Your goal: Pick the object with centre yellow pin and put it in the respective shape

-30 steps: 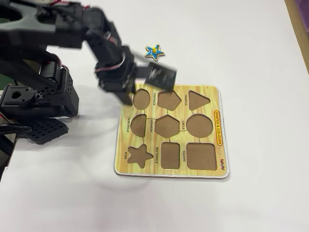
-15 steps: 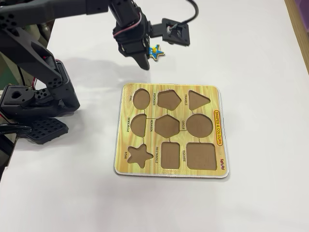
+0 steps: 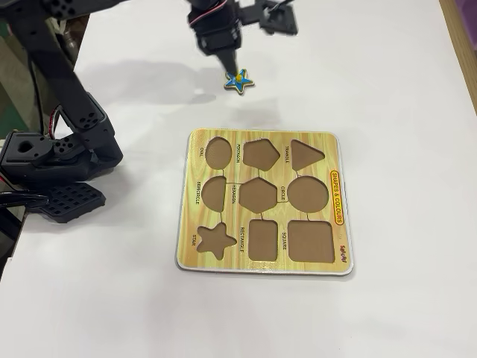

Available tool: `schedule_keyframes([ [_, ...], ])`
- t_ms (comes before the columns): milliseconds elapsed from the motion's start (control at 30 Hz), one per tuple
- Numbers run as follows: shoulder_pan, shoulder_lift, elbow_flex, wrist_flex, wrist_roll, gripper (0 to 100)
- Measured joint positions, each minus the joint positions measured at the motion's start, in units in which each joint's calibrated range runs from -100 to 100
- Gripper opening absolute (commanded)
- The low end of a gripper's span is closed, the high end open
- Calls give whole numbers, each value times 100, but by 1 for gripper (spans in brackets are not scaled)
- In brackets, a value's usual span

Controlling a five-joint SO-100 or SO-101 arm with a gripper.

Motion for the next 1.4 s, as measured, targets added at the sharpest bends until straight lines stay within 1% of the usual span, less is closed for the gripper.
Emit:
schedule_keyframes([
  [233, -159, 627, -764, 9, 0, 12],
  [533, -159, 1065, -1214, 9, 0, 12],
  [600, -159, 1134, -1214, -34, 0, 12],
  [733, -150, 1280, -1214, -600, 0, 12],
  [833, -150, 1495, -1214, -788, 0, 12],
  [1100, -140, 1624, -1214, -814, 0, 12],
  [1400, -19, 1486, -270, -823, 0, 12],
])
